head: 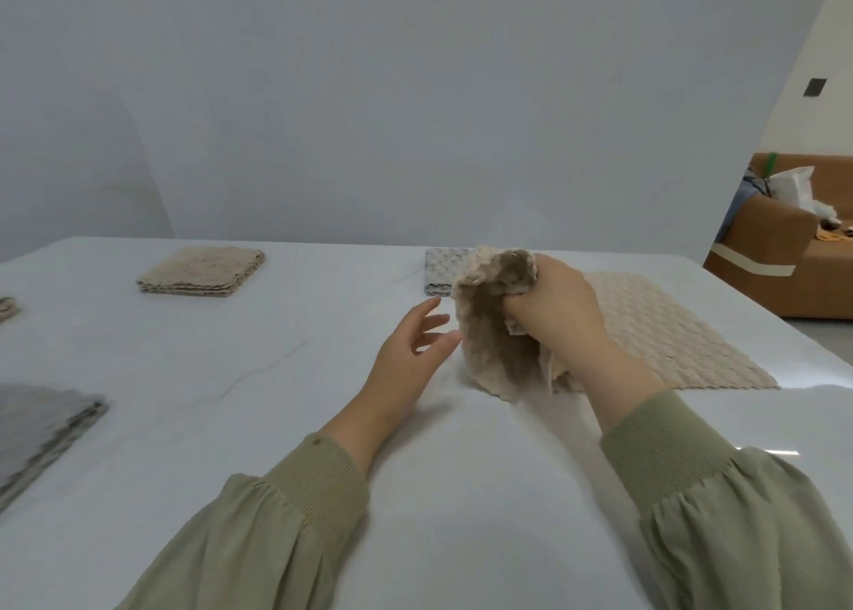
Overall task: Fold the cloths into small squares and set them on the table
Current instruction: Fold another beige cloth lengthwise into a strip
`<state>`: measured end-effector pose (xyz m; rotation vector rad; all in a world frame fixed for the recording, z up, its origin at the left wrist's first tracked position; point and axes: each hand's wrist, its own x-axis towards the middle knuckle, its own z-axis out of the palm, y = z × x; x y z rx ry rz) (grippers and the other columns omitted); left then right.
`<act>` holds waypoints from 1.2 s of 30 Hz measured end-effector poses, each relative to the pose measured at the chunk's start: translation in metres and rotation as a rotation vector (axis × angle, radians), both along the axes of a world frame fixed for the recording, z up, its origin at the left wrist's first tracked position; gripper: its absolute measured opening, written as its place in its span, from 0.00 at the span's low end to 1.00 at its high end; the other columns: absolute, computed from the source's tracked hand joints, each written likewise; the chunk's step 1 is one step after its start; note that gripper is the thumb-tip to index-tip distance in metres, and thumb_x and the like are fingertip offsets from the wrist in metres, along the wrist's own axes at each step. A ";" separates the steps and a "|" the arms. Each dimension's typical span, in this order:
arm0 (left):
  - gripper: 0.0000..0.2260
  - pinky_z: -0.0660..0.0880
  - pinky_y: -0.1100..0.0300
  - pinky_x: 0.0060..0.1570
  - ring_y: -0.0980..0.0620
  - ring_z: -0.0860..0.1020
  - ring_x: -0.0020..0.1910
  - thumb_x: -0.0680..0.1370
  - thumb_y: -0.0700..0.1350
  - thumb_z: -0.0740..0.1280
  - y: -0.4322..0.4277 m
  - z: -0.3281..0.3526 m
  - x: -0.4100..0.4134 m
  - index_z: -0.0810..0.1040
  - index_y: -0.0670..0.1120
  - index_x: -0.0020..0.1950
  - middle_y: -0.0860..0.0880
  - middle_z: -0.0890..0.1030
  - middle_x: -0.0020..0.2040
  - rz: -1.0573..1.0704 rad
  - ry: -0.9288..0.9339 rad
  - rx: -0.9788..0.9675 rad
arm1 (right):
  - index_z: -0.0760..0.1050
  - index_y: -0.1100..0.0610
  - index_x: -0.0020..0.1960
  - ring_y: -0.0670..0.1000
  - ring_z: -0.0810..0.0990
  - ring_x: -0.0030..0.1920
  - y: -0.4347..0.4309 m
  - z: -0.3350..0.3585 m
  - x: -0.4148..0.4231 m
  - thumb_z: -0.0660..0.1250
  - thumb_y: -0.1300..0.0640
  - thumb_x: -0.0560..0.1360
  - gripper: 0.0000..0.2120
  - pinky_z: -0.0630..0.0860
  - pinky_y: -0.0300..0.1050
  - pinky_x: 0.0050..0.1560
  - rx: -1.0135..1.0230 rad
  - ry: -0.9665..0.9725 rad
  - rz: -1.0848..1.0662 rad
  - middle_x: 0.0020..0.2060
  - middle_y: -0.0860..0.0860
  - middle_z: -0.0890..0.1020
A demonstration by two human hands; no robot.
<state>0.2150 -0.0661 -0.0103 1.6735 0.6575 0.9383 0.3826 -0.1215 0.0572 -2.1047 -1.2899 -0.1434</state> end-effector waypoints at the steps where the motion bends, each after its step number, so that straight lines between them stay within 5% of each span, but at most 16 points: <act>1: 0.19 0.75 0.63 0.55 0.58 0.78 0.55 0.73 0.54 0.68 0.000 0.002 -0.008 0.74 0.53 0.63 0.54 0.80 0.56 0.023 -0.029 -0.007 | 0.70 0.54 0.40 0.52 0.74 0.37 0.003 0.004 -0.015 0.65 0.57 0.65 0.05 0.64 0.43 0.31 -0.018 0.012 0.048 0.34 0.49 0.75; 3: 0.07 0.78 0.61 0.47 0.51 0.80 0.46 0.76 0.46 0.67 0.001 0.008 -0.028 0.80 0.45 0.50 0.49 0.82 0.45 0.134 -0.094 -0.031 | 0.72 0.55 0.44 0.51 0.76 0.39 0.010 0.009 -0.042 0.68 0.55 0.66 0.08 0.69 0.44 0.34 -0.034 0.093 0.170 0.36 0.48 0.76; 6: 0.11 0.77 0.60 0.32 0.50 0.76 0.33 0.78 0.40 0.64 0.013 0.012 -0.067 0.76 0.39 0.37 0.44 0.77 0.33 0.334 -0.209 -0.215 | 0.74 0.52 0.53 0.47 0.80 0.42 0.024 0.009 -0.072 0.74 0.49 0.67 0.18 0.76 0.42 0.39 -0.050 0.432 0.339 0.42 0.46 0.81; 8: 0.10 0.72 0.64 0.26 0.54 0.74 0.26 0.78 0.40 0.63 0.023 0.013 -0.095 0.74 0.43 0.37 0.47 0.74 0.30 0.421 -0.284 -0.365 | 0.67 0.53 0.67 0.50 0.80 0.53 0.036 -0.005 -0.086 0.72 0.46 0.69 0.30 0.77 0.45 0.51 -0.008 0.610 0.330 0.57 0.50 0.79; 10: 0.01 0.72 0.63 0.26 0.55 0.75 0.28 0.77 0.39 0.64 0.034 0.012 -0.120 0.75 0.44 0.47 0.47 0.76 0.34 0.502 -0.323 -0.430 | 0.56 0.54 0.74 0.53 0.69 0.67 0.041 -0.029 -0.101 0.65 0.47 0.75 0.33 0.67 0.49 0.67 0.115 0.507 0.273 0.70 0.53 0.68; 12: 0.11 0.74 0.61 0.36 0.52 0.79 0.40 0.77 0.40 0.63 0.041 0.007 -0.138 0.73 0.46 0.59 0.46 0.79 0.45 0.589 -0.241 -0.347 | 0.55 0.56 0.75 0.53 0.61 0.73 0.037 -0.053 -0.116 0.58 0.47 0.79 0.29 0.58 0.50 0.73 0.154 0.173 0.254 0.73 0.54 0.62; 17: 0.18 0.67 0.65 0.53 0.57 0.71 0.59 0.79 0.43 0.62 0.039 0.001 -0.154 0.68 0.51 0.69 0.53 0.71 0.64 0.576 0.085 0.026 | 0.60 0.51 0.74 0.53 0.59 0.74 0.029 -0.070 -0.126 0.53 0.40 0.78 0.28 0.55 0.56 0.73 -0.202 -0.090 0.425 0.75 0.53 0.59; 21: 0.21 0.61 0.59 0.68 0.58 0.63 0.69 0.79 0.48 0.63 0.036 -0.005 -0.149 0.66 0.53 0.71 0.57 0.68 0.68 0.398 0.317 0.195 | 0.58 0.49 0.74 0.50 0.62 0.72 0.020 -0.068 -0.133 0.62 0.37 0.73 0.34 0.60 0.45 0.71 -0.294 -0.187 0.573 0.74 0.49 0.62; 29: 0.14 0.70 0.63 0.58 0.57 0.75 0.57 0.75 0.46 0.69 0.027 -0.001 -0.148 0.78 0.51 0.60 0.55 0.79 0.55 0.220 0.402 0.226 | 0.55 0.49 0.75 0.46 0.65 0.69 0.004 -0.059 -0.146 0.71 0.37 0.66 0.44 0.61 0.38 0.64 -0.323 -0.075 0.679 0.71 0.45 0.66; 33: 0.17 0.68 0.68 0.52 0.58 0.74 0.53 0.71 0.48 0.74 0.029 0.000 -0.151 0.78 0.50 0.59 0.56 0.77 0.52 0.185 0.520 0.326 | 0.55 0.49 0.75 0.47 0.68 0.67 0.006 -0.056 -0.144 0.73 0.38 0.65 0.46 0.65 0.42 0.66 -0.380 -0.019 0.677 0.70 0.47 0.68; 36: 0.14 0.68 0.62 0.56 0.56 0.72 0.55 0.72 0.47 0.73 0.031 0.000 -0.152 0.80 0.49 0.57 0.54 0.78 0.53 0.196 0.590 0.400 | 0.52 0.48 0.75 0.49 0.68 0.67 0.008 -0.049 -0.142 0.72 0.40 0.67 0.45 0.66 0.44 0.65 -0.469 -0.039 0.642 0.69 0.48 0.68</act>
